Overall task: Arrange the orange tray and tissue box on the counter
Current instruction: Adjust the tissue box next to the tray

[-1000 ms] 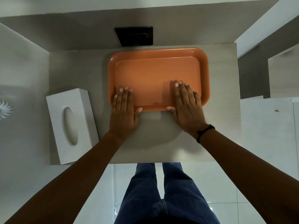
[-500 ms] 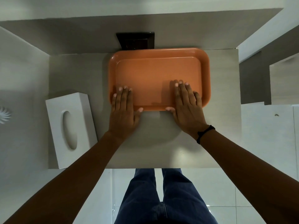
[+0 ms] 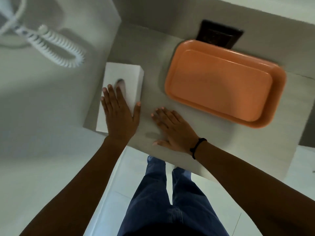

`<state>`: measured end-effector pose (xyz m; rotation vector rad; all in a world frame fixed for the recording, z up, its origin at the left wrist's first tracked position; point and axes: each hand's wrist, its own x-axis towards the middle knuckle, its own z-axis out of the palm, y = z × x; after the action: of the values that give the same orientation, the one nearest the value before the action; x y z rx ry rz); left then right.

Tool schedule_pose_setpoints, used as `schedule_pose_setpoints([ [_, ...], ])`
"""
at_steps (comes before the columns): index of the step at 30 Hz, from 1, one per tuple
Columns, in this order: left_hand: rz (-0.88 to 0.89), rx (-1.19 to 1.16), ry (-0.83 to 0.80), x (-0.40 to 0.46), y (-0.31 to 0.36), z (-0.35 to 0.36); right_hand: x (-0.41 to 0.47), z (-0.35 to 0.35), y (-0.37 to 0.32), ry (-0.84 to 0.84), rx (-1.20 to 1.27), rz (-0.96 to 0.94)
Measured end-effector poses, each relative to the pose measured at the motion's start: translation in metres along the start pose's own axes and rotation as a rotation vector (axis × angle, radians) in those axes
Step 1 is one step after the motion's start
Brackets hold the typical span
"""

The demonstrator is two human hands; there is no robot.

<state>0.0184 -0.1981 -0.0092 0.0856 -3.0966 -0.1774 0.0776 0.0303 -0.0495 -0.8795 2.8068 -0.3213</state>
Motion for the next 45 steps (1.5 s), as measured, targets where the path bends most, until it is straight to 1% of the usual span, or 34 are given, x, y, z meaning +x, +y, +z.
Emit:
schedule_pose_setpoints([
  [3,-0.062,0.016,-0.023,-0.008,-0.011,0.003,0.003,0.012,0.005,-0.023,-0.042,-0.023],
  [5,-0.084,0.027,-0.040,-0.008,-0.013,0.006,0.004,0.018,0.006,-0.008,-0.076,-0.042],
  [11,-0.073,0.085,-0.033,-0.005,-0.012,0.010,0.004,0.025,0.007,0.032,-0.094,-0.048],
  [17,-0.026,0.054,-0.040,0.015,-0.015,0.010,0.003,0.026,0.006,0.051,-0.084,-0.036],
  [26,0.093,0.043,-0.046,0.083,-0.017,0.013,0.002,0.032,0.008,0.058,-0.068,-0.029],
  [36,0.133,0.029,-0.073,0.138,-0.012,0.016,0.003,0.031,0.008,0.037,-0.047,-0.030],
  [42,0.137,0.015,-0.072,0.145,-0.011,0.016,0.003,0.031,0.008,0.039,-0.031,-0.037],
  [45,0.137,-0.051,-0.089,0.144,-0.009,0.009,0.003,0.025,0.005,0.060,-0.016,-0.027],
])
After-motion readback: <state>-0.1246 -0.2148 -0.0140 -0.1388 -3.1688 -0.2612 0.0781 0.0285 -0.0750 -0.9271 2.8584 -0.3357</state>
